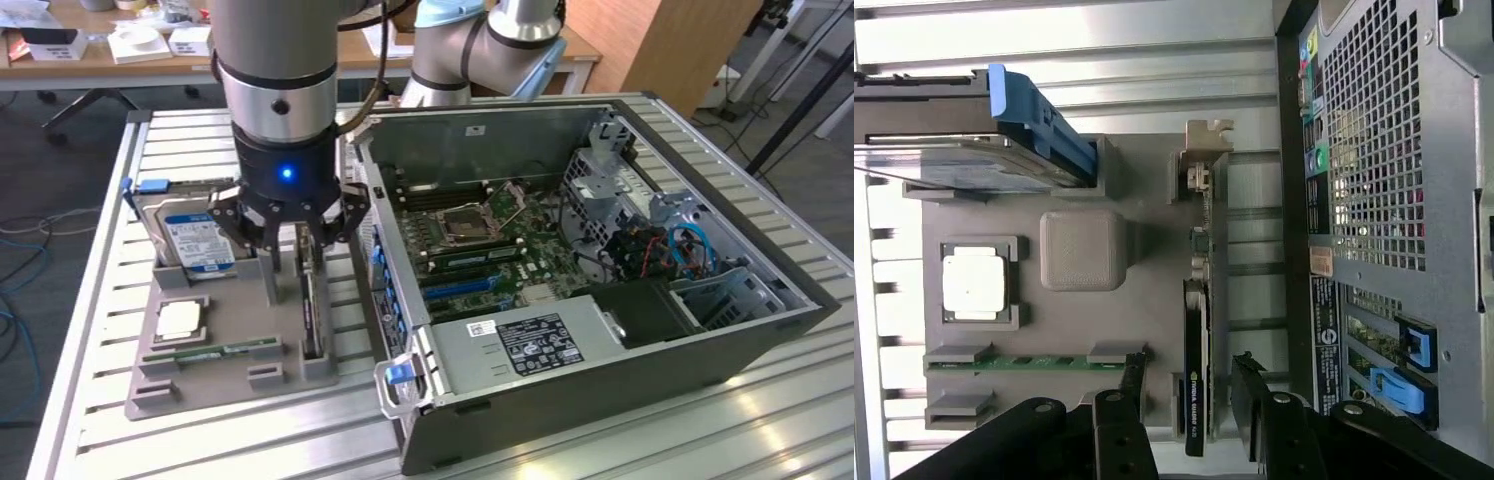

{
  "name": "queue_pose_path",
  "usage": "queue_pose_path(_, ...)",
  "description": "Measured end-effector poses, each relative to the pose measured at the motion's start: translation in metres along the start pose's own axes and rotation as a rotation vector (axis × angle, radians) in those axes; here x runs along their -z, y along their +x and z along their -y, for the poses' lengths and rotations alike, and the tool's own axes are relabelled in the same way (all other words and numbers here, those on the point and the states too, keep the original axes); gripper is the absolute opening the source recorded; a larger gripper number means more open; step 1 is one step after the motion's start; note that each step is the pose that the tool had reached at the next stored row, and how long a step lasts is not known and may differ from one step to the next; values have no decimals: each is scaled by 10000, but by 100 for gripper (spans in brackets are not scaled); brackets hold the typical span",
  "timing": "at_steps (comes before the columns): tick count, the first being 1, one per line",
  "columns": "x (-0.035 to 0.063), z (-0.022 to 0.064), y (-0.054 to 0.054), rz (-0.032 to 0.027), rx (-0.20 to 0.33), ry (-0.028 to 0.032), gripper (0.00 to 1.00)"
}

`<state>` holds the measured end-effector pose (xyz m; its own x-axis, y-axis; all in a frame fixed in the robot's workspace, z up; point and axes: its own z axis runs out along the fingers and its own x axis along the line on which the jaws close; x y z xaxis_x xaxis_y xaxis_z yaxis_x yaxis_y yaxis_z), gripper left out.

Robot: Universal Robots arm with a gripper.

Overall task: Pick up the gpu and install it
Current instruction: 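Pick up the gpu and move the gpu toward the slot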

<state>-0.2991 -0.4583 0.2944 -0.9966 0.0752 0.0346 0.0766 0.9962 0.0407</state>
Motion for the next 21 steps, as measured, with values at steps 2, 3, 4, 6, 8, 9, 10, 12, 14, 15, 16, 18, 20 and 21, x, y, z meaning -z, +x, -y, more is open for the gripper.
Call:
queue_pose_path(2,-36,2,-1,0,0,0,47)
queue_pose_path(3,-55,2,-2,0,0,0,47)
queue_pose_path(4,-74,3,-2,0,-1,0,47)
queue_pose_path(6,-103,4,-4,1,0,0,47)
queue_pose_path(8,-129,5,-4,0,0,0,47)
queue_pose_path(9,-143,6,-5,1,0,-1,47)
queue_pose_path(10,-157,6,-5,1,0,-1,47)
queue_pose_path(12,-188,8,-6,1,-1,0,47)
queue_pose_path(14,-223,9,-8,0,0,1,47)
queue_pose_path(15,-243,10,-8,0,0,0,47)
queue_pose_path(16,-261,11,-9,0,0,0,47)
queue_pose_path(18,-280,12,-9,0,-1,1,47)
queue_pose_path(20,-280,12,-9,-1,-1,2,47)
queue_pose_path(21,-281,12,-10,-1,0,1,47)
